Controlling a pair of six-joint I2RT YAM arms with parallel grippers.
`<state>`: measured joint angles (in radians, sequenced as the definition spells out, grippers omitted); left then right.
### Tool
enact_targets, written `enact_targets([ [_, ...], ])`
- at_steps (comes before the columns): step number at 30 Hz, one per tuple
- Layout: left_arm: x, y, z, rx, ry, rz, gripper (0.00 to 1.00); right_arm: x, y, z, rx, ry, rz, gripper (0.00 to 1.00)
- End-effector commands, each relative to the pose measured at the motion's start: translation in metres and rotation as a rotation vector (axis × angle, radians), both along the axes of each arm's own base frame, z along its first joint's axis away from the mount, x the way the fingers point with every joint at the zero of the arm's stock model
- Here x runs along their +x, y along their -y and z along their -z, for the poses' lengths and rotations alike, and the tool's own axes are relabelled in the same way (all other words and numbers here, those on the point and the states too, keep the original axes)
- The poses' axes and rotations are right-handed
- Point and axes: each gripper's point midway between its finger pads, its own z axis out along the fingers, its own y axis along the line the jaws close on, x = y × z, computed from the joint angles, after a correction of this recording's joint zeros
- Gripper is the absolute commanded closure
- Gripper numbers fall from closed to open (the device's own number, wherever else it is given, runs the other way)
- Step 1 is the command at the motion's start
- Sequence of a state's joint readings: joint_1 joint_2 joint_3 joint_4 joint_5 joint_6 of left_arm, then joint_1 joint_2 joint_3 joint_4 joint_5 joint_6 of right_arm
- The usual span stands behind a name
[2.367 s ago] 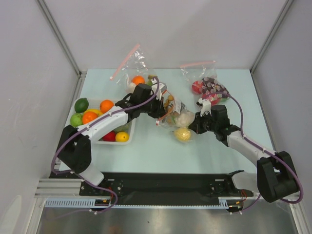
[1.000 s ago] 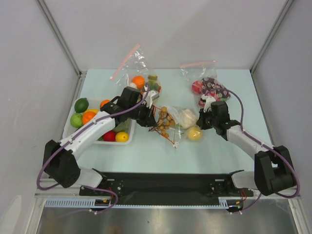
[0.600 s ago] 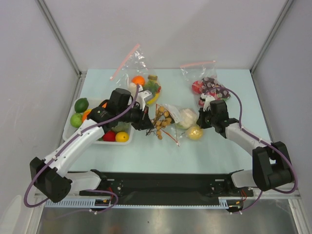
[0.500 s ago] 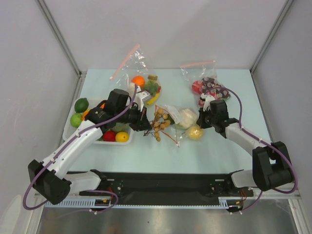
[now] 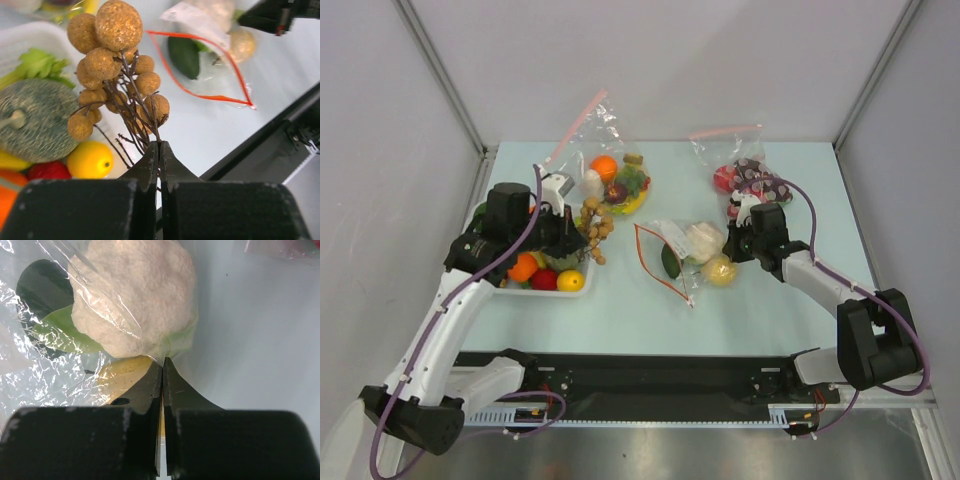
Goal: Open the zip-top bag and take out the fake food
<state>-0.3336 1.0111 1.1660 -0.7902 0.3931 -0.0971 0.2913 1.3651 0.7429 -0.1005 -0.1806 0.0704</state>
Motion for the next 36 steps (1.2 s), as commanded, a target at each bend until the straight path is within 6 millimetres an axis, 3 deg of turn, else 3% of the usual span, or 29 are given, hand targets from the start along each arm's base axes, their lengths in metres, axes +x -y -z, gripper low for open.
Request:
enact_targets([
  [1,0.002,-0.026,0.005,0.045,-0.022,-0.115,1.0,0.012,-0.001,-0.014,0.006,0.042,0.001,1.0],
  [10,0.005,-0.048,0.03,0.085,-0.074,-0.192,1.0,0.012,-0.004,-0.014,0.016,0.045,-0.012,1.0],
  [20,0.041,-0.039,0.006,0.003,0.055,-0.184,1.0,0.01,-0.006,-0.01,0.021,0.035,-0.026,1.0],
  [31,0.082,-0.047,0.037,0.009,0.006,-0.213,1.0,0.009,-0.01,-0.008,0.032,0.034,-0.047,1.0],
  [36,0.091,-0.049,0.052,0.003,-0.027,-0.224,1.0,0.008,-0.009,-0.007,0.031,0.035,-0.046,1.0],
])
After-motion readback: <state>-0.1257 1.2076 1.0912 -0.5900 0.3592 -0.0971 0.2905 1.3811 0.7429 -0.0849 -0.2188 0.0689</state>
